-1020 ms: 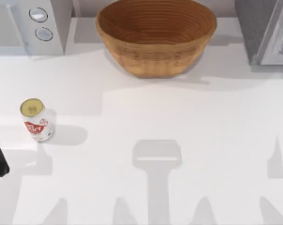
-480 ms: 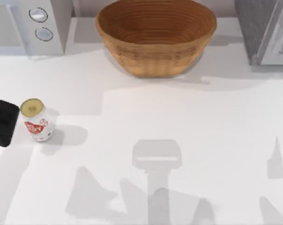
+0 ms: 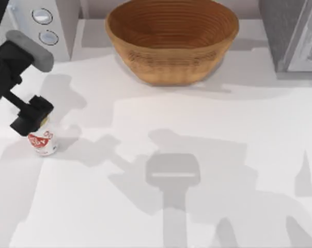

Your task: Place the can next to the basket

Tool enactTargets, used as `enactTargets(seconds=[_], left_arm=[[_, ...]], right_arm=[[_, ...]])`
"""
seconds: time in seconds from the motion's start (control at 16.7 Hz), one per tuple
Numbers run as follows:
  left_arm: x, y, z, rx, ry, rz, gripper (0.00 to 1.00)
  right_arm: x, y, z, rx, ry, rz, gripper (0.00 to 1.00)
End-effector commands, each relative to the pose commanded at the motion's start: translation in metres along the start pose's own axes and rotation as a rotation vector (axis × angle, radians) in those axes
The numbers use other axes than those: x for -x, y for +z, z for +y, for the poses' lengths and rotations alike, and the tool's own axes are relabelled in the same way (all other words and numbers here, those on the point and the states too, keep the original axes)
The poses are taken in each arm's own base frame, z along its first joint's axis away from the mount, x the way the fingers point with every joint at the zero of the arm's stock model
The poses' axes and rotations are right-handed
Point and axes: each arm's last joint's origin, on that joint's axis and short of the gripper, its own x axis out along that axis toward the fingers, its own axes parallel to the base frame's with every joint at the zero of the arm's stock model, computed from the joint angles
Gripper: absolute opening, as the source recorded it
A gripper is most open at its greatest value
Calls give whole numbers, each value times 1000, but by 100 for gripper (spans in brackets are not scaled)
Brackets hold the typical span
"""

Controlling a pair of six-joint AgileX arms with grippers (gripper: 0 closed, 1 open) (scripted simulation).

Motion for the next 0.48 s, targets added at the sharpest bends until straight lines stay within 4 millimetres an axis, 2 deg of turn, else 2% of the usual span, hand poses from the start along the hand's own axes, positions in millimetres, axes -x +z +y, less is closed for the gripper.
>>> enactTargets(seconds=[0.24,0.48], left_arm=[[-24,34,13,-89,-84,120,100],[-34,44,17,-119,-113,156,100]], right_arm=[[0,0,0,0,0,0,100],[0,0,0,0,0,0,100]])
